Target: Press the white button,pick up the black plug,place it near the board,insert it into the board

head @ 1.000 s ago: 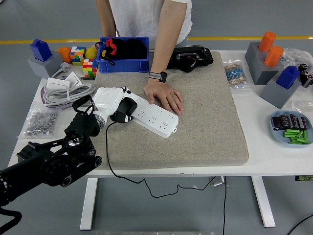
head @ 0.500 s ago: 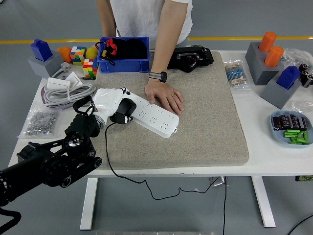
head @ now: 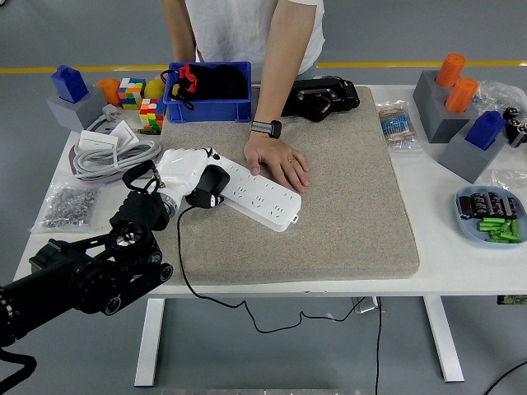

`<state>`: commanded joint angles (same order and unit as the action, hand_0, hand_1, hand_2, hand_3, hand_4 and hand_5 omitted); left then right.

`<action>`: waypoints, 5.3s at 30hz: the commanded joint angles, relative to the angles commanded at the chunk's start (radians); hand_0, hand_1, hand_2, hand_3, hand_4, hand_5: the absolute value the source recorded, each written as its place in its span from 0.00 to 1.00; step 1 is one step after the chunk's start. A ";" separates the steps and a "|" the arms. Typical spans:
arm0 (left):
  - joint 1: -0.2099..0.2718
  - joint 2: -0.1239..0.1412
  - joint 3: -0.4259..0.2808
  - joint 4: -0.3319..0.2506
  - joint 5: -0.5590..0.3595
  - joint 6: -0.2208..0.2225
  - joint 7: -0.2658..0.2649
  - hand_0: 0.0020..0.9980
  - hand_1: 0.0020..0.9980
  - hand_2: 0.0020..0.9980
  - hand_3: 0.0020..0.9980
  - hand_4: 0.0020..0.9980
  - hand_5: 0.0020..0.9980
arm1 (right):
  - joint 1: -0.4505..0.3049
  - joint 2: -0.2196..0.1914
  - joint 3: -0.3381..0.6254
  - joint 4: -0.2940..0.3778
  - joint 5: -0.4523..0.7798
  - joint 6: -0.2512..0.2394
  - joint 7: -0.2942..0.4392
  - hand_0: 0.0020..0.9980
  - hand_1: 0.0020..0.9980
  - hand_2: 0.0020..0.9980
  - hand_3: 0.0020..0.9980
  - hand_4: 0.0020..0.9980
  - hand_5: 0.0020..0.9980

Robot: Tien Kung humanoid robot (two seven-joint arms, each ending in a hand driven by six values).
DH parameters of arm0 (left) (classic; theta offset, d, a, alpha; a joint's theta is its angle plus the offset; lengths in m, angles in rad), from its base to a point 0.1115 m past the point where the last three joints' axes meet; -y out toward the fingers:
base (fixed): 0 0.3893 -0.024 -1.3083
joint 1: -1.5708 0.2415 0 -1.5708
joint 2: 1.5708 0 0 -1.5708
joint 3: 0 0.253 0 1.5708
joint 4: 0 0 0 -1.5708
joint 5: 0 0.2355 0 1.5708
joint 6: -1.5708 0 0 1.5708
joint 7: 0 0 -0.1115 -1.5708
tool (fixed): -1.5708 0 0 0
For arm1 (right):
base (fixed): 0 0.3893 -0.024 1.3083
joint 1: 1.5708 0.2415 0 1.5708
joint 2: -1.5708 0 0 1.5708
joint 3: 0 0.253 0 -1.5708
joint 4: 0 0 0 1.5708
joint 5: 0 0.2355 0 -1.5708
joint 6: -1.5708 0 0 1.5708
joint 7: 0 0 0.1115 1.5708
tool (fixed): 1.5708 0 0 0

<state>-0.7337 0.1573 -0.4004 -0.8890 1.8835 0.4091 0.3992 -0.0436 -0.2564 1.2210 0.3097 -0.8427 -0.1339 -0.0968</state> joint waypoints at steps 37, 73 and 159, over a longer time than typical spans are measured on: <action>0.156 0.144 -0.131 -0.247 -0.131 0.176 -0.406 0.95 0.95 0.89 0.87 0.91 0.67 | -0.001 0.005 0.015 0.000 -0.004 0.001 0.001 0.58 0.49 0.51 0.53 0.64 0.32; 0.221 0.196 -0.116 -0.121 0.008 0.137 -0.479 0.98 0.99 0.90 0.89 0.81 0.62 | 0.003 0.000 0.011 -0.003 0.000 0.002 0.001 0.58 0.49 0.51 0.52 0.64 0.32; 0.442 0.085 -0.857 -0.266 -0.008 0.082 -0.447 0.97 0.93 0.88 0.83 0.81 0.52 | 0.023 0.004 0.050 -0.002 -0.020 0.001 0.002 0.58 0.49 0.51 0.52 0.64 0.33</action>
<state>-0.2914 0.2424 -1.2572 -1.1552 1.8758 0.4909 -0.0480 -0.0210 -0.2524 1.2710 0.3079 -0.8624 -0.1325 -0.0950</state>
